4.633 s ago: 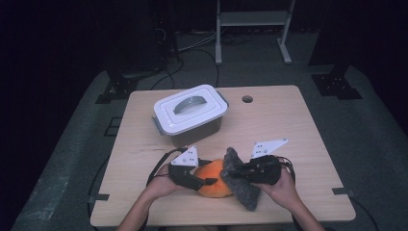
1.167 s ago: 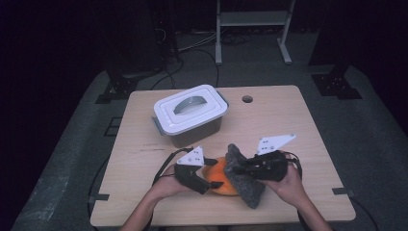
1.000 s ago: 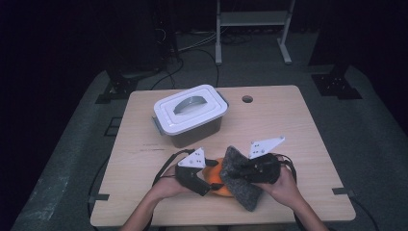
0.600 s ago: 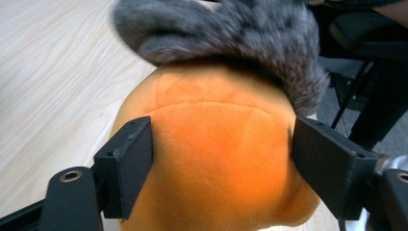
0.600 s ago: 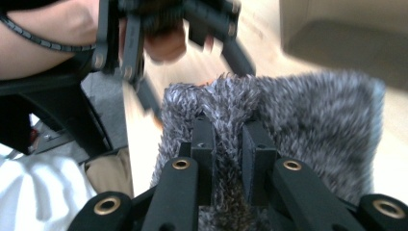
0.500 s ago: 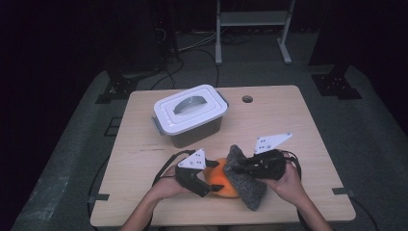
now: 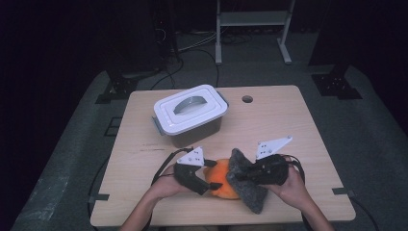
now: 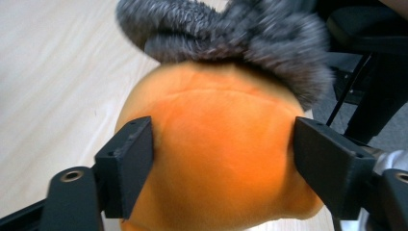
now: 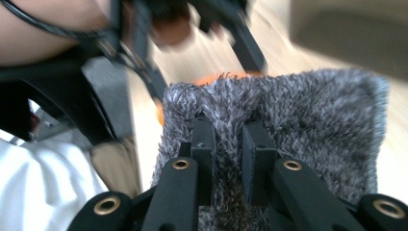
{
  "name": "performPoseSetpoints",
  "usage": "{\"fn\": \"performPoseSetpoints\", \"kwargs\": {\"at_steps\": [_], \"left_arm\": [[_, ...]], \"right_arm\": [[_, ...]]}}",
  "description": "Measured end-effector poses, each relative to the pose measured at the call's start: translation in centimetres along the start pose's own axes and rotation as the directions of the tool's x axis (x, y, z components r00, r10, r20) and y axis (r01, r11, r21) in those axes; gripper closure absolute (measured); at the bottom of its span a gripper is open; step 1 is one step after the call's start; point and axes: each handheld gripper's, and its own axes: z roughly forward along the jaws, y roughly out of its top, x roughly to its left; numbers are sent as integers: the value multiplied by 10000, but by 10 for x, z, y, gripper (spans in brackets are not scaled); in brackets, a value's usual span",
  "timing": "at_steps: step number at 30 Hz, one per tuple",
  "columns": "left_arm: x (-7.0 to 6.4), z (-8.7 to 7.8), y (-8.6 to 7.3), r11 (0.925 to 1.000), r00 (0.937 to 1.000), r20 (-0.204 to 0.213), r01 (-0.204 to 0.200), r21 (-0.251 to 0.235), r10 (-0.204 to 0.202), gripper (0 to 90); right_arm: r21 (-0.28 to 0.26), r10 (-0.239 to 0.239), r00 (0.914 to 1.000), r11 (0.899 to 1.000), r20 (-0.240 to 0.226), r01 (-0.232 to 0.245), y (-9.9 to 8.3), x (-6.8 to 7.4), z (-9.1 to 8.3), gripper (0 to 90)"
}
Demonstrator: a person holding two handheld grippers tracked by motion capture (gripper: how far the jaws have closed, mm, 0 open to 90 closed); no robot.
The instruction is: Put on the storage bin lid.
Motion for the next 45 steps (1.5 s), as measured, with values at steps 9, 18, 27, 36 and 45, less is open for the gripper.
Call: {"fn": "performPoseSetpoints", "kwargs": {"at_steps": [9,18,27,36,45], "left_arm": [[-3,2,-2,9993,9994,10,-346,164,346,237],[-2,1,-1,9990,9993,95,-374,254,372,202],[10,-3,-9,9971,9986,-16,535,535,-535,178],[-4,4,1,9997,9996,131,-237,109,235,236],[-8,7,1,9979,9981,64,-618,213,616,236]], "right_arm": [[530,-410,9989,9977,-224,422,6,6,19,776],[332,268,9978,9990,599,-289,-5,-16,1,775],[956,266,9996,9951,-51,-260,-15,-8,9,775],[587,-478,9987,9972,147,469,9,10,2,777],[1055,-582,9983,9928,33,575,8,8,13,777]]}}
